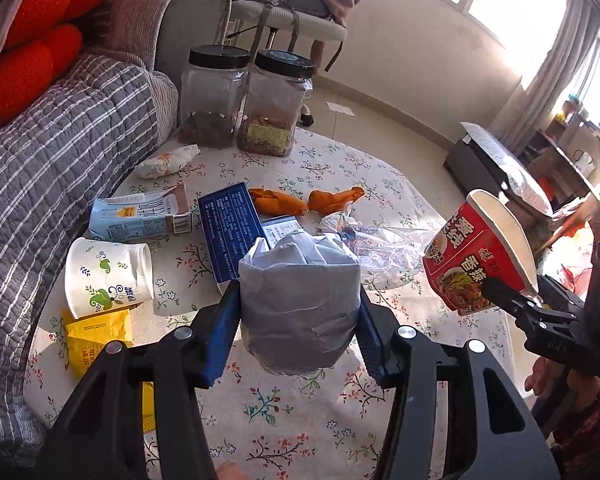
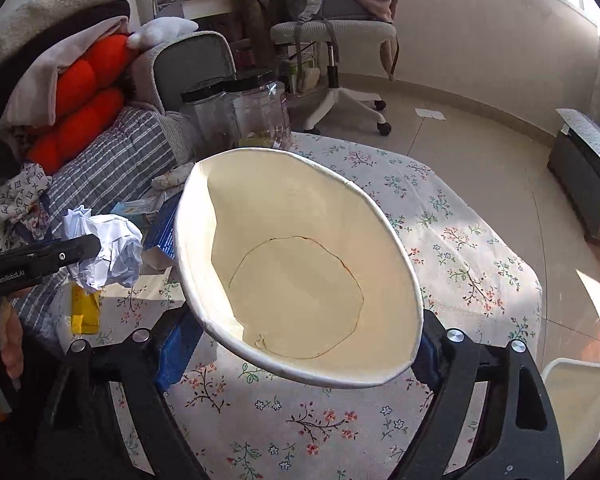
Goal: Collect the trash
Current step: 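Grasp the red-and-white noodle cup rim with the right gripper and lift it, then drop the noodle cup and tissue into the white bin with both grippers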
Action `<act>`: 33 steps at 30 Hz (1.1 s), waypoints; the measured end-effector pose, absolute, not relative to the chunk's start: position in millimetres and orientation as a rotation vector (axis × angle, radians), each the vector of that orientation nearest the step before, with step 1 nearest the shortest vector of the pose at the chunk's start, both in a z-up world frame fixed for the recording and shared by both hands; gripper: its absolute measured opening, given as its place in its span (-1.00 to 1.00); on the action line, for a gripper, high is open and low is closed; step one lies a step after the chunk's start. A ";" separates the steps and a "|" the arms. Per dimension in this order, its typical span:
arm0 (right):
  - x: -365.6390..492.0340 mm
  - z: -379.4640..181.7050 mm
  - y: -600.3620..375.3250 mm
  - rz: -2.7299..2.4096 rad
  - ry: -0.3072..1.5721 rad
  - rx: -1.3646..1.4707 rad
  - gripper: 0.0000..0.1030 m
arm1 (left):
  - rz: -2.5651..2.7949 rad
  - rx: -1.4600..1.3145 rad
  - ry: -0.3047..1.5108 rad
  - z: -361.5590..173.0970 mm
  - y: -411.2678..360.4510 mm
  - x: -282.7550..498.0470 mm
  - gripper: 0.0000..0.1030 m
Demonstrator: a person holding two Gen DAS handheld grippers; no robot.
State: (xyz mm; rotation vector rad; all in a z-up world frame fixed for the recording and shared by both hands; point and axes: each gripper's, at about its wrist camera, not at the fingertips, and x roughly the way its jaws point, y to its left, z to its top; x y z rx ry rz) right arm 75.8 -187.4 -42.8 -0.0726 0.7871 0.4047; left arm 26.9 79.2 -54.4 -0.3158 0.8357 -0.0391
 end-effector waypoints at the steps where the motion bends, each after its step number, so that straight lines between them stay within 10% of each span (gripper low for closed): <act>1: 72.4 -38.1 -198.7 0.357 0.768 -0.061 0.61 | -0.051 -0.312 0.832 -54.2 73.9 27.1 0.03; 19: 68.8 -101.5 -403.7 -0.438 1.075 0.351 0.70 | -0.293 -0.172 0.847 -42.7 -58.1 53.5 0.03; 33: 25.5 -49.1 -466.1 -0.632 0.796 0.514 0.87 | -0.587 -0.151 0.854 -18.3 -220.2 86.5 0.03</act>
